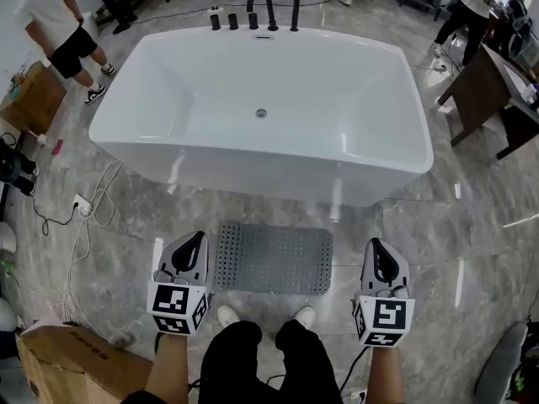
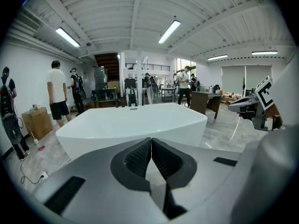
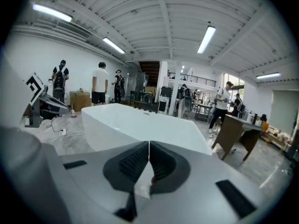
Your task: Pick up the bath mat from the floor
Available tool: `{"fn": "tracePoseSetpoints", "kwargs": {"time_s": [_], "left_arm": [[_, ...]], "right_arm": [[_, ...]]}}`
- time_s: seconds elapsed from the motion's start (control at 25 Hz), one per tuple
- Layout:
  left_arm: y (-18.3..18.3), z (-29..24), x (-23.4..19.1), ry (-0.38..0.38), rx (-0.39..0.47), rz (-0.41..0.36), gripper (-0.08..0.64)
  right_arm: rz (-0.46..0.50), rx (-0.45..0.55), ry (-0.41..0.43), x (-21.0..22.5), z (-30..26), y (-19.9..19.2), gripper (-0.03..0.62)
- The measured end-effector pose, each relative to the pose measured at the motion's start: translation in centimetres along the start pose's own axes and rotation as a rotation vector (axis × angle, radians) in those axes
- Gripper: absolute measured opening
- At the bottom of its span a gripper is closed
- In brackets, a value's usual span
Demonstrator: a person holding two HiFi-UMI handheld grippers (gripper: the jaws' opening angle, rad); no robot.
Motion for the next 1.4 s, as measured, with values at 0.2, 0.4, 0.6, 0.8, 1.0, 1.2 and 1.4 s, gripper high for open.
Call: {"fn": "tracePoseSetpoints", "kwargs": {"time_s": [0.2,0.4,0.6,0.8,1.0,1.2,1.4], "left_arm": [[-9.9,-4.7,-0.6,0.021,-0.063,0.016,0.009],[-19.3,-10.1,-1.3,0.038,-0.092,0.001,0.009],[-28.3,-15.2,-1.1,0.043,-0.093,-0.033,0.009],[-36.4,-19.4,-1.2,0.054,-0.101,-0.069,0.009],[-44.0,-22.8,-1.0,0.052,-0.071,-0.093,0.009],[-49.4,-25.2,-1.9,0.053,-0.079,-0.129,0.009],[-52.1,-26.1,-2.2,0.056,-0.096,-0.088,0.009]], "right_arm": [[0.014,-0.078,0.026,-1.8,-4.2,-9.6,0.021],[0.007,-0.122,0.042,-3.0,-9.8,-19.5,0.021],[0.004,-0.134,0.062,-4.1,-15.4,-29.4,0.021],[-0.027,-0.137,0.084,-5.6,-20.1,-38.1,0.021],[-0.07,-0.123,0.067,-5.7,-23.8,-46.4,0.021],[-0.062,-0.137,0.074,-6.9,-26.1,-51.9,0.021],[-0.047,-0.158,0.077,-6.9,-27.3,-54.2,0.021]]}}
Point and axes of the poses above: the fingertips, and each gripper's own axes: z backward along the fingers, x to its right, y out of its top, the point moved 6 cm from there along z, backward along the fingers, and after that the axes turned 4 degrees about y, right-handed, at the moved point
